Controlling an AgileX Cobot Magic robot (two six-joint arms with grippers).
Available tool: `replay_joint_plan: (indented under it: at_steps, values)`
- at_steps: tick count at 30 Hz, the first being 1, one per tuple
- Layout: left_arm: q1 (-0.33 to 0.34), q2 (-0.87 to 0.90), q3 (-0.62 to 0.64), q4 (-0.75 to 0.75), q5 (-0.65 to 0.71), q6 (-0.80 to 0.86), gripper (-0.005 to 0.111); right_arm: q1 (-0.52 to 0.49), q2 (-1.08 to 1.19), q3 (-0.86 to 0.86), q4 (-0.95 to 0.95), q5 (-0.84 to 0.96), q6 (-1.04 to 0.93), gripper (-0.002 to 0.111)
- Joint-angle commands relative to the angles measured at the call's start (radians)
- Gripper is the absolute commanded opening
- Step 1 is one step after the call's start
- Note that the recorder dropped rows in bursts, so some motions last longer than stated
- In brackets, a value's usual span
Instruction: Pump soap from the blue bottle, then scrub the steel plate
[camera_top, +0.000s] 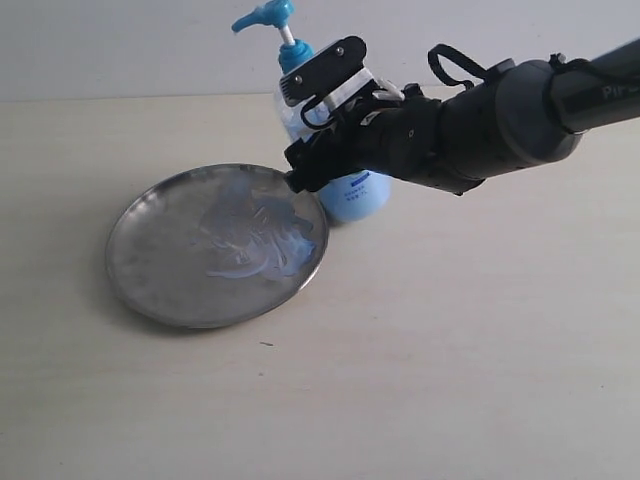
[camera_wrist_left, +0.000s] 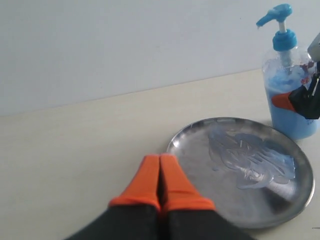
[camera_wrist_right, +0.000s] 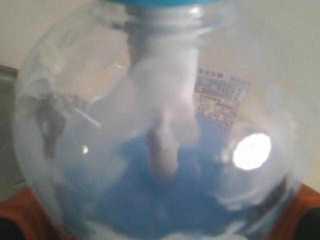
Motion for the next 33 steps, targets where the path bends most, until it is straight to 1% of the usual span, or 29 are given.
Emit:
replay_joint_plan:
  at_steps: [1, 4, 10, 27, 33]
  values:
    - [-0.004, 0.060, -0.063, 0.003, -0.003, 0.001, 0.000, -0.008, -0.015, 0.027, -0.016, -0.019, 0.020, 0.000]
    - [-0.031, 0.110, -0.106, 0.010, -0.003, 0.001, 0.000, -0.008, -0.015, 0.049, -0.052, -0.044, 0.044, 0.000]
    - [-0.084, 0.201, -0.174, 0.018, -0.003, 0.001, 0.000, -0.008, -0.015, 0.054, -0.172, -0.048, 0.171, 0.000]
    - [-0.088, 0.220, -0.179, 0.018, -0.007, 0.001, 0.000, -0.008, -0.015, 0.054, -0.172, -0.037, 0.197, 0.000]
    - [-0.088, 0.219, -0.179, 0.018, -0.011, -0.003, 0.000, -0.008, -0.015, 0.054, -0.228, -0.031, 0.197, 0.000]
